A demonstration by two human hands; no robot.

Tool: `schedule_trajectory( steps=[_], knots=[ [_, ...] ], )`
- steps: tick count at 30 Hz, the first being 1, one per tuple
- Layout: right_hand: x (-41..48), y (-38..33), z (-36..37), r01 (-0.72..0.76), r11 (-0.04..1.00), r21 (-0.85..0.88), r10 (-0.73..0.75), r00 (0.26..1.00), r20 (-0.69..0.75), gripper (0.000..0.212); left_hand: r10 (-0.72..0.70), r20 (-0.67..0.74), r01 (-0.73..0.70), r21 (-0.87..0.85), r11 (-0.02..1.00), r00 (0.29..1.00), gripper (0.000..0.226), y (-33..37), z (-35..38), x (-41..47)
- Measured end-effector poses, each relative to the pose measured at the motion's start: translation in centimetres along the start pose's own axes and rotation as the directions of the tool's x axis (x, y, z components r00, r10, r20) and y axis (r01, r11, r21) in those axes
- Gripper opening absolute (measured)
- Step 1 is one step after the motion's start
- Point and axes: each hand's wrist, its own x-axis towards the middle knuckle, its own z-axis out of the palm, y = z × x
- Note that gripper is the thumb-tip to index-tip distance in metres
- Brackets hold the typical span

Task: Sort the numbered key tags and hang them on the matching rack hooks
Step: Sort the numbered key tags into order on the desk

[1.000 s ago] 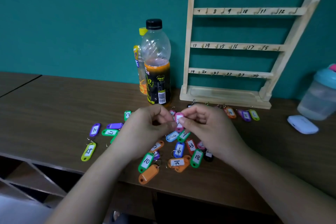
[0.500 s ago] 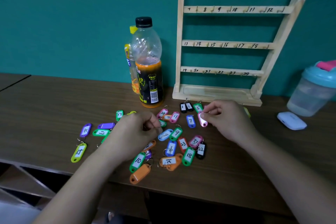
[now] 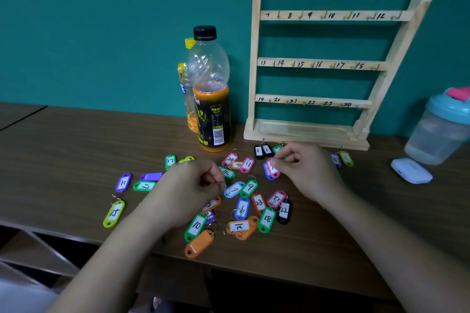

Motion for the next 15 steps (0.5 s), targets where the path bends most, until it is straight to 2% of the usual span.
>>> schedule_trajectory(
  steps=[10, 15],
  knots=[
    [-0.5, -0.7, 0.7, 0.084, 0.99, -0.116, -0.09, 0.995, -0.043, 0.017, -0.014, -0.016, 0.015, 0.034, 0.999, 1.0, 0.008, -0.1, -1.0, -0.1],
    [-1.0, -0.8, 0.6, 0.123, 0.985, -0.117, -0.125, 0.992, -0.009, 0.005, -0.069, -0.054, 0.07, 0.03, 0.997, 0.996, 0.009, -0.8, -2.7, -0.1]
  ],
)
